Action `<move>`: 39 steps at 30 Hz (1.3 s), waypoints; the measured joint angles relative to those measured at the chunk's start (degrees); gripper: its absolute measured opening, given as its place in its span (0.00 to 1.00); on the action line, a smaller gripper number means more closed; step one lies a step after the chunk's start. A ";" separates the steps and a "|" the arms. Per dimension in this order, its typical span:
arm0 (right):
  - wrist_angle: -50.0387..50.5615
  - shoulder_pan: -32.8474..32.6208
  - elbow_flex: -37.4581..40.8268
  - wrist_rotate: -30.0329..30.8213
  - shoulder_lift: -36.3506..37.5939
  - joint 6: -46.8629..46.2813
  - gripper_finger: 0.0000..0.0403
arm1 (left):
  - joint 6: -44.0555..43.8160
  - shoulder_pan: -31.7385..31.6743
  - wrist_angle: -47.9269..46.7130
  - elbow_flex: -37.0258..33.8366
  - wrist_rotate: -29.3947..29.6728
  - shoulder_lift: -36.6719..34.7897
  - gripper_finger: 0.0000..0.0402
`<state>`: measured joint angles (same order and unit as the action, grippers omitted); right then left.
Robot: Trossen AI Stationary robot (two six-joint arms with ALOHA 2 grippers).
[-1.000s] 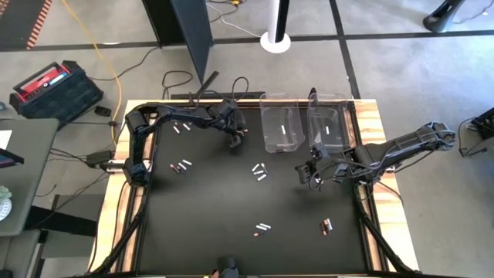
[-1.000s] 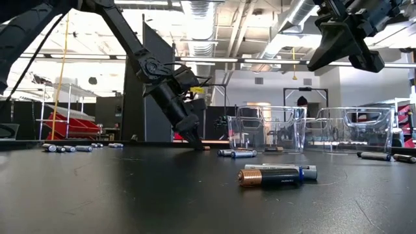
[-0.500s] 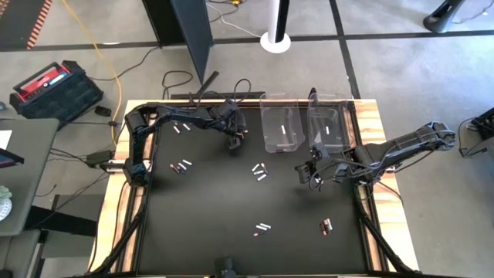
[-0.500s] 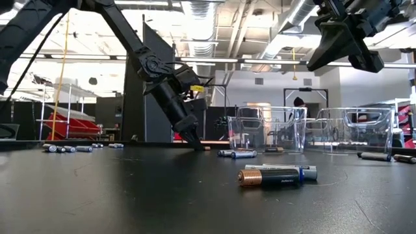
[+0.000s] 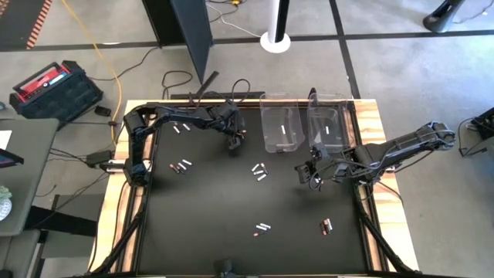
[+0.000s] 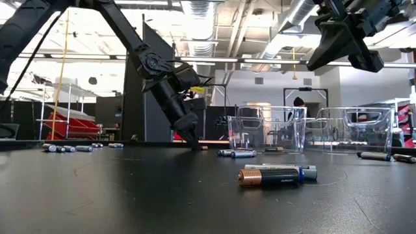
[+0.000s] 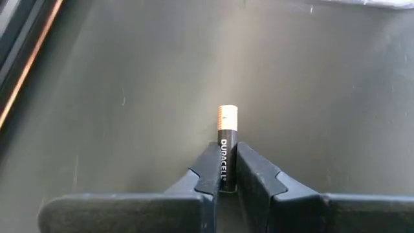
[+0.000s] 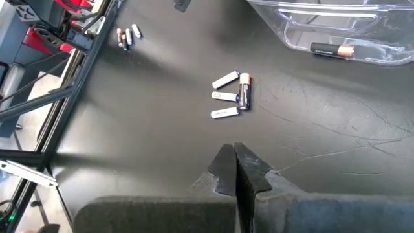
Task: Sort batteries
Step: Put the black battery into the left transparent bin
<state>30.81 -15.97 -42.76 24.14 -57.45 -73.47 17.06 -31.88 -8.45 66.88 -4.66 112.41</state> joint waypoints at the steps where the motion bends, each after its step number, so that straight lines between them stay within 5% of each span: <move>1: 0.00 0.00 0.00 0.00 0.00 0.01 0.02 | 0.14 0.00 -0.83 0.05 0.14 -0.62 0.08; 15: 0.11 0.00 0.00 0.00 0.00 1.95 0.02 | 0.24 -0.04 -12.18 5.92 -0.77 -6.93 0.09; 26: 0.04 0.00 0.00 0.00 0.00 1.95 0.02 | 2.51 0.62 -19.32 24.37 -0.62 -6.94 0.09; 39: -0.11 0.00 0.00 0.00 0.02 1.52 0.02 | 2.02 4.34 -19.09 45.32 -2.95 8.38 0.09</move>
<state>30.70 -15.97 -42.76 24.14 -57.43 -71.96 19.08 -27.54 -27.54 112.20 -7.62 120.79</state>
